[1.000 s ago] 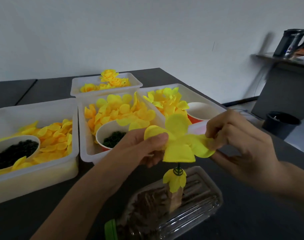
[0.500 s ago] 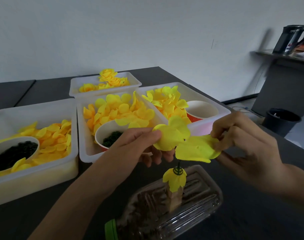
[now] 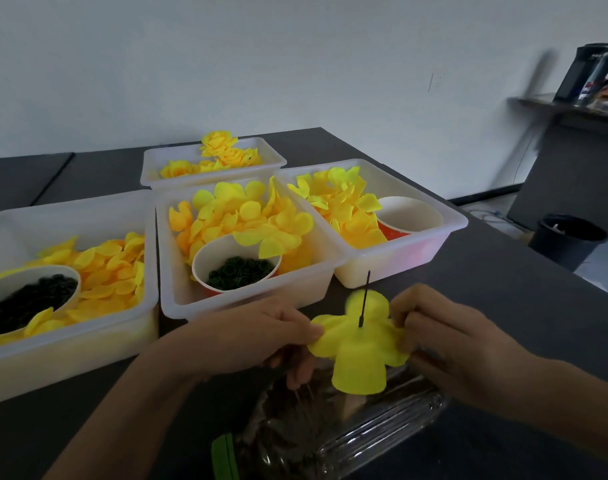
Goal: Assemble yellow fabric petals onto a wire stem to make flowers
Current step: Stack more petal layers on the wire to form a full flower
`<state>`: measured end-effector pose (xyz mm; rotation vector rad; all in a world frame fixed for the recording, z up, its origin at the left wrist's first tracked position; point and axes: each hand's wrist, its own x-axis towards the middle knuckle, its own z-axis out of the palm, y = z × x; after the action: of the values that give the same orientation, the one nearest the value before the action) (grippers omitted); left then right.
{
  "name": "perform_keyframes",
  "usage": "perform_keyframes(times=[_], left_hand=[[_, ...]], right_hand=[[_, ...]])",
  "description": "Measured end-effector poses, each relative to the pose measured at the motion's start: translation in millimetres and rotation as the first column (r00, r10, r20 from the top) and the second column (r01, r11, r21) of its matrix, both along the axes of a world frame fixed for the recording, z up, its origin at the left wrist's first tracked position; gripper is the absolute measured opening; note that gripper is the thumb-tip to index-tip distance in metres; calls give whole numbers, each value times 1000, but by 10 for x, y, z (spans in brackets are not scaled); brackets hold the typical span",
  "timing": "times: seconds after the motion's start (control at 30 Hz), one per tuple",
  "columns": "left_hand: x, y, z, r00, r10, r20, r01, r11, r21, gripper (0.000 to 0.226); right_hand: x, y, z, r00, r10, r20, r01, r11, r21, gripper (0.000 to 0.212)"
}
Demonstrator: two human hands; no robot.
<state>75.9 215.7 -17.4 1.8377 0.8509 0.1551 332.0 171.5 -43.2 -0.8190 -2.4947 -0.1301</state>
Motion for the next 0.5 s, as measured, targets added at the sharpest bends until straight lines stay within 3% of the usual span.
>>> perform_keyframes(times=[0.27, 0.37, 0.5], left_hand=[[-54, 47, -21, 997, -31, -74, 38, 995, 96, 47], [-109, 100, -37, 993, 98, -64, -85, 980, 181, 43], [-143, 187, -74, 959, 282, 42, -284, 932, 226, 37]], right_hand=[[87, 32, -105, 999, -31, 23, 33, 996, -80, 23], [216, 156, -16, 985, -166, -41, 158, 975, -158, 53], [92, 609, 297, 946, -231, -226, 193, 965, -177, 33]])
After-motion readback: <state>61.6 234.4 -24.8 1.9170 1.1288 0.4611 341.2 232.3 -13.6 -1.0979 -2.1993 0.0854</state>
